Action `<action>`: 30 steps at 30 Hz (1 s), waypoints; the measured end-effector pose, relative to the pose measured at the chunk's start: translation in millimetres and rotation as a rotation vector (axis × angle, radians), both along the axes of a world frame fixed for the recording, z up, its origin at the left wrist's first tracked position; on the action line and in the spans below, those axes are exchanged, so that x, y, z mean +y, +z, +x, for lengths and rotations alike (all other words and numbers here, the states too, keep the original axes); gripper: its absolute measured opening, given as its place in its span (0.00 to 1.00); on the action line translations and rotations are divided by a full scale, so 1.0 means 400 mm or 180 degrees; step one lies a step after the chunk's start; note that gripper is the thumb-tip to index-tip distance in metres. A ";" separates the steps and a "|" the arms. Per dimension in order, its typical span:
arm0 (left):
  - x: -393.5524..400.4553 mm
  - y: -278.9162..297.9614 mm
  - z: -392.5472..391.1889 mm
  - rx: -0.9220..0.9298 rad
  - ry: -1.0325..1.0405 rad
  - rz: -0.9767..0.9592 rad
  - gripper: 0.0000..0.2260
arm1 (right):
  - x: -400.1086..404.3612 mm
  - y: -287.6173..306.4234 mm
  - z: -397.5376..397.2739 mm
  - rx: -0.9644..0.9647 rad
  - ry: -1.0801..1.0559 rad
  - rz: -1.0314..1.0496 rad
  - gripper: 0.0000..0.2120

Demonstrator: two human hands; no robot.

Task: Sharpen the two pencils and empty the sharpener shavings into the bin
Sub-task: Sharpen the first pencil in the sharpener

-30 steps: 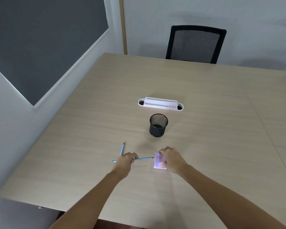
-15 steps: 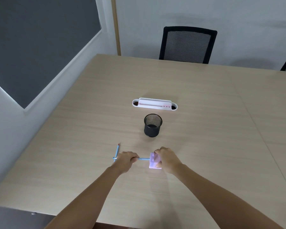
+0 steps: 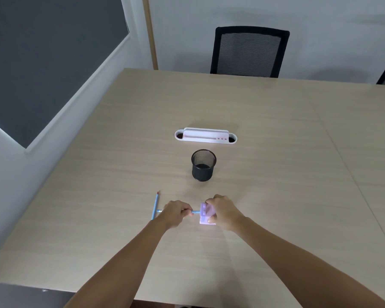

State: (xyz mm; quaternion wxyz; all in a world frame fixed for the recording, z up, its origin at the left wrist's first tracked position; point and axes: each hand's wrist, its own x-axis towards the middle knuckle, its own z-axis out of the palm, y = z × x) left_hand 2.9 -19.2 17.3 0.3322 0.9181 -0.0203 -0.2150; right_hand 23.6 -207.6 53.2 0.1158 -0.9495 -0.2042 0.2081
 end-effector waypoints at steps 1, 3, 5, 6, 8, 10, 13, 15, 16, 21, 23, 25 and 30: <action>-0.001 0.001 -0.001 0.0024 0.0011 0.0004 0.10 | -0.001 -0.001 0.001 0.0027 -0.0008 0.0015 0.13; -0.007 0.004 -0.002 0.0058 -0.0026 0.0105 0.10 | -0.005 0.000 0.004 0.0090 -0.0015 0.0073 0.12; -0.015 0.007 0.000 0.0004 -0.0216 0.0411 0.11 | -0.026 -0.008 0.005 0.0276 -0.0009 0.0324 0.16; -0.018 0.010 0.000 -0.0042 -0.0320 0.0566 0.13 | -0.040 -0.014 0.004 0.0430 -0.0010 0.0449 0.25; -0.034 0.026 0.001 -0.0162 -0.0502 0.0577 0.25 | -0.078 -0.023 -0.002 0.0577 -0.0209 0.0676 0.41; -0.068 0.046 0.008 -0.0449 -0.0678 0.0496 0.35 | -0.116 -0.040 -0.005 0.0312 -0.0584 0.0705 0.36; -0.150 0.046 0.012 -0.0778 -0.0983 0.0954 0.41 | -0.146 -0.059 -0.013 0.0064 -0.0713 0.0204 0.16; -0.207 0.026 0.011 -0.0757 -0.1066 0.1515 0.40 | -0.142 -0.072 -0.026 0.0197 -0.0662 0.0044 0.07; -0.230 0.015 0.013 -0.0702 -0.1020 0.1739 0.36 | -0.136 -0.082 -0.033 0.0251 -0.0657 0.0027 0.07; -0.271 0.010 0.001 -0.0725 -0.0425 0.2020 0.26 | -0.114 -0.122 -0.046 0.0346 -0.0693 0.0183 0.10; -0.272 0.005 -0.001 -0.0994 -0.0366 0.1974 0.24 | -0.113 -0.130 -0.045 0.0312 -0.0726 0.0247 0.08; -0.275 -0.003 0.000 -0.1040 -0.0244 0.1936 0.23 | -0.112 -0.132 -0.048 0.0315 -0.0675 0.0266 0.07; -0.283 0.008 -0.002 -0.0953 -0.0171 0.1944 0.24 | -0.120 -0.110 -0.075 0.0398 -0.0364 0.0057 0.07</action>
